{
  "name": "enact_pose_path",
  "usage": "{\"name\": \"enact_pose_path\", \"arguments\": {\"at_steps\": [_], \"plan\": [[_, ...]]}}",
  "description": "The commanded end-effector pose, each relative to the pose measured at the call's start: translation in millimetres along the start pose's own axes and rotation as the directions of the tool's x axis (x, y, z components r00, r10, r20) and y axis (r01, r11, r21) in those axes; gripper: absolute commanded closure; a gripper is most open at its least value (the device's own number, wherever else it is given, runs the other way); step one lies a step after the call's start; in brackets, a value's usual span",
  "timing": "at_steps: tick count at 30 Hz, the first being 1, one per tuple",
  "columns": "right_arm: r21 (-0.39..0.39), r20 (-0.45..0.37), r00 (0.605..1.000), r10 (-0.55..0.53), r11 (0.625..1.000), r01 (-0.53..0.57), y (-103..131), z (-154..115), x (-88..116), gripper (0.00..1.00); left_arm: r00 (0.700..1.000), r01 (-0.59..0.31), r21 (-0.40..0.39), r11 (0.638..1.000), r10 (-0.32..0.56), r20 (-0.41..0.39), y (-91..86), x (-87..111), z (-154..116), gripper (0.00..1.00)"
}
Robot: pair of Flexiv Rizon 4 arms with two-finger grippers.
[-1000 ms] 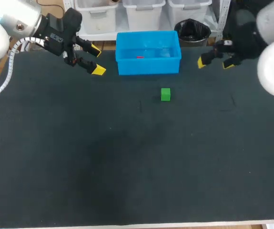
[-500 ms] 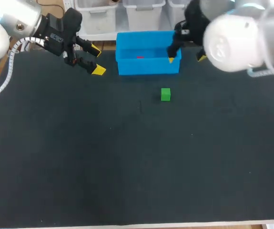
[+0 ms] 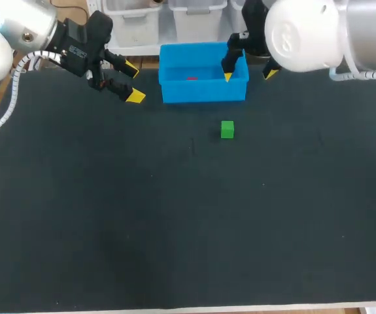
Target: Use the left arm to pick the red cube and place it into the blue plastic box first, then use the right arm to grasp the green cube and put it into the same blue plastic box after the first action is fully finished.
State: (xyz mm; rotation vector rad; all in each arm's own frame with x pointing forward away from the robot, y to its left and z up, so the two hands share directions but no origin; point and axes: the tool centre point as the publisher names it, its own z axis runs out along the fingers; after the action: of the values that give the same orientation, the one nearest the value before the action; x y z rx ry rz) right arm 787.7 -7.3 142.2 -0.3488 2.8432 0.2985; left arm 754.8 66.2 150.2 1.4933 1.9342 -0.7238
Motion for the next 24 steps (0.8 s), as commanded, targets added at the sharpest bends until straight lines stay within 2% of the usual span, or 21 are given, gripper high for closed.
{"name": "enact_pose_path", "arguments": {"at_steps": [1,7,14,18,24], "plan": [[0.003,0.005,1.000,0.002,1.000,-0.002,0.4,-0.5,2.1,0.00,1.000,-0.003,0.000,1.000,0.003,0.004,0.0,1.1,0.2,0.00],[-0.003,0.005,1.000,0.017,1.000,-0.017,-0.9,-0.9,6.1,0.00,1.000,-0.003,0.000,1.000,0.003,0.004,0.0,1.1,0.2,0.00],[0.052,-0.047,0.998,0.051,0.997,-0.048,-3.2,3.9,26.3,0.00,1.000,-0.003,0.000,1.000,0.003,0.004,0.0,1.1,0.2,0.00],[0.066,-0.072,0.995,0.067,0.996,-0.062,-3.3,6.0,30.1,0.00,1.000,-0.003,0.000,1.000,0.003,0.004,0.0,1.1,0.2,0.00],[0.129,-0.125,0.988,0.086,0.989,-0.070,-0.2,10.2,32.6,0.00,1.000,-0.003,0.000,1.000,0.003,0.004,0.0,1.1,0.2,0.00]]}}
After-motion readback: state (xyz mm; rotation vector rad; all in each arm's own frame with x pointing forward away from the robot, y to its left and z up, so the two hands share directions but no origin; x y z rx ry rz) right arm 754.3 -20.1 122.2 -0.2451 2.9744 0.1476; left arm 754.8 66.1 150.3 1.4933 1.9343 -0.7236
